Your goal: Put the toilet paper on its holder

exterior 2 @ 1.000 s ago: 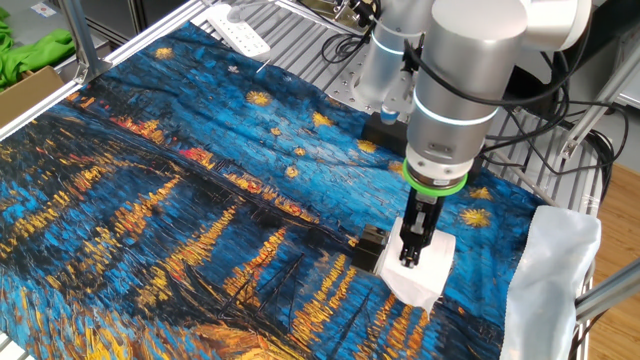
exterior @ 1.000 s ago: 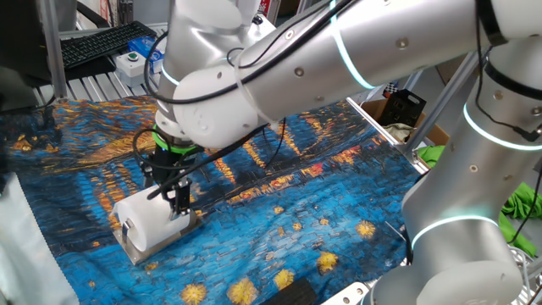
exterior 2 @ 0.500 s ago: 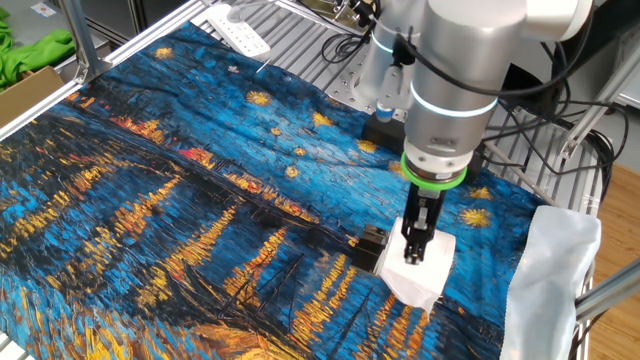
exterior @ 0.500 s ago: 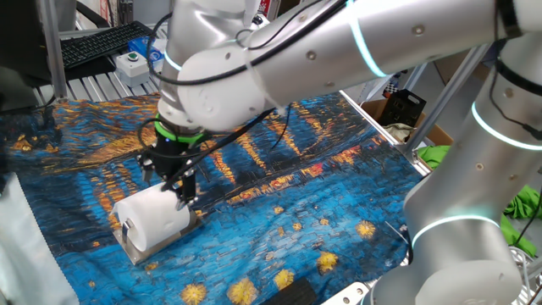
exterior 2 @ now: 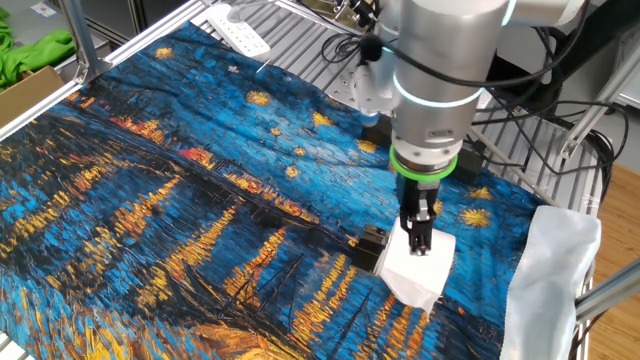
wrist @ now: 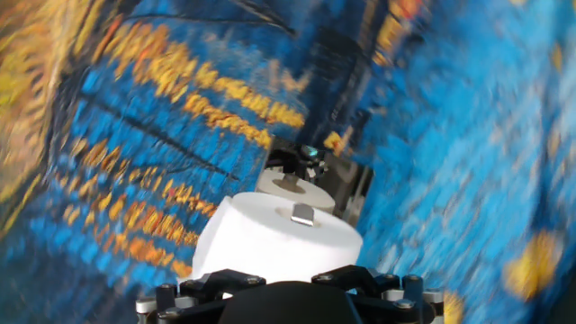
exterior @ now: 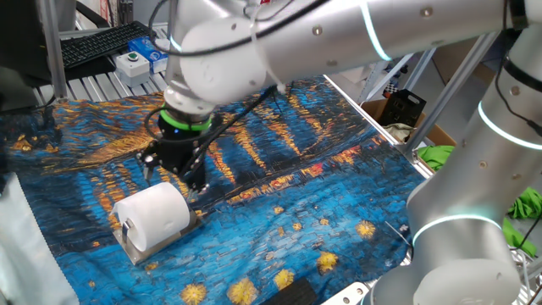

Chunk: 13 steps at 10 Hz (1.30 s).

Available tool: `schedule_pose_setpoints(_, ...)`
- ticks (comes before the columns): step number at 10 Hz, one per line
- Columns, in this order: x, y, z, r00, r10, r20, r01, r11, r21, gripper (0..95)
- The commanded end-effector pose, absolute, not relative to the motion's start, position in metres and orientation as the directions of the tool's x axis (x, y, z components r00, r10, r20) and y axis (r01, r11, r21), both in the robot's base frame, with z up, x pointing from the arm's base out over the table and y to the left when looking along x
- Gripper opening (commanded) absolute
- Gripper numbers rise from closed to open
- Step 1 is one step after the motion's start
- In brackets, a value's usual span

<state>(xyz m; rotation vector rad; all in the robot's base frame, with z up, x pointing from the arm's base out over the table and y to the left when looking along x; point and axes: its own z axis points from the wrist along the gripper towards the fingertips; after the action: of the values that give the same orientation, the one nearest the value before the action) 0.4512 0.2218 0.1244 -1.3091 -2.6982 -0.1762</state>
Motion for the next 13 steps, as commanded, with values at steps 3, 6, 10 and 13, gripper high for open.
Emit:
schedule_pose_setpoints(3, 0.453, 0.169, 0.138, -0.866, 0.469, 0.172, 0.489, 0.867, 0.097, 95.0)
schedule_pose_setpoints(6, 0.457, 0.141, 0.133, -0.915, 0.371, 0.16, 0.39, 0.913, 0.115, 95.0)
schedule_pose_setpoints(10, 0.475, 0.114, 0.13, -0.953, 0.268, 0.14, 0.286, 0.95, 0.124, 95.0)
schedule_pose_setpoints(13, 0.493, 0.091, 0.131, -0.979, 0.16, 0.124, 0.178, 0.974, 0.144, 95.0)
